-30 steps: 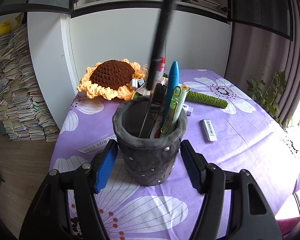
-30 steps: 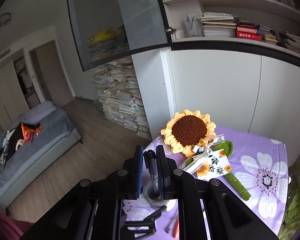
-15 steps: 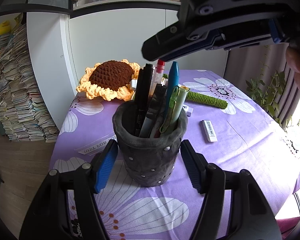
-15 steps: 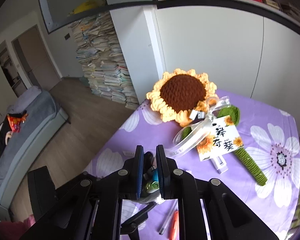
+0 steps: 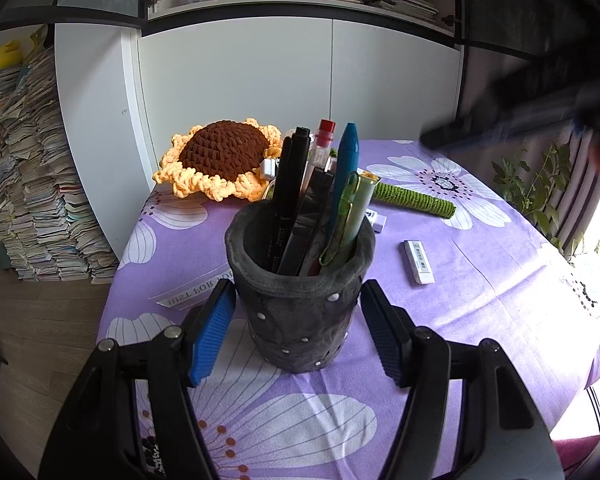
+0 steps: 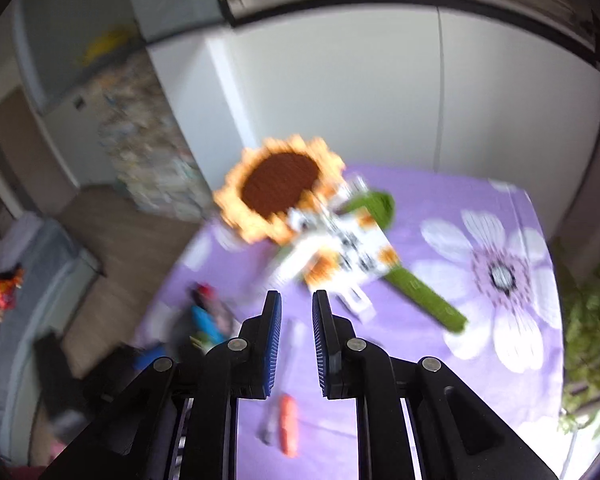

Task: Organize stationery

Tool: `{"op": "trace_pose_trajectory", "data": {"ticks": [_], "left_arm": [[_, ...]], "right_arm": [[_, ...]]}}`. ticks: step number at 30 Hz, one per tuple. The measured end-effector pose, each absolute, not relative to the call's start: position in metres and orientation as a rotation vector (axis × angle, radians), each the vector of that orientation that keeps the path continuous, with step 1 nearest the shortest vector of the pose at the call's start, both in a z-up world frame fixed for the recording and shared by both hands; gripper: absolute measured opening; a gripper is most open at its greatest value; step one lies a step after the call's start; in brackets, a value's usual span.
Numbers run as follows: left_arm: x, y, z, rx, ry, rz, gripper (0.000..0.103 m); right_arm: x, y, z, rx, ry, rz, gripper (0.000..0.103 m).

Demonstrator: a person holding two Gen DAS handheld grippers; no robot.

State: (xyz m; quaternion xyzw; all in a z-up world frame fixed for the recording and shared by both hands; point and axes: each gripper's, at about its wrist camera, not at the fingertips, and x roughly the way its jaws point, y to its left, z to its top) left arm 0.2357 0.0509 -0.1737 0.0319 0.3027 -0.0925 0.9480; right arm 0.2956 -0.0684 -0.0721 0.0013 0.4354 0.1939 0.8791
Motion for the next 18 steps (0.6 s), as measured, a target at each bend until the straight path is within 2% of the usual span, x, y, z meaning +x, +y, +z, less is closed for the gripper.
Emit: {"op": "trace_pose_trajectory", "data": {"ticks": [6,18], "left_arm": [[0.233,0.052,-0.172,0.07,0.619,-0.183,0.063],[0.234,0.055,-0.171,0.073,0.62,-0.182,0.063]], "right_arm": [[0.33,-0.049,-0.144,0.019,1.152,0.463,0.015],[0.369,-0.026,-0.188,0.094,1.277,0.471,0.015]]}}
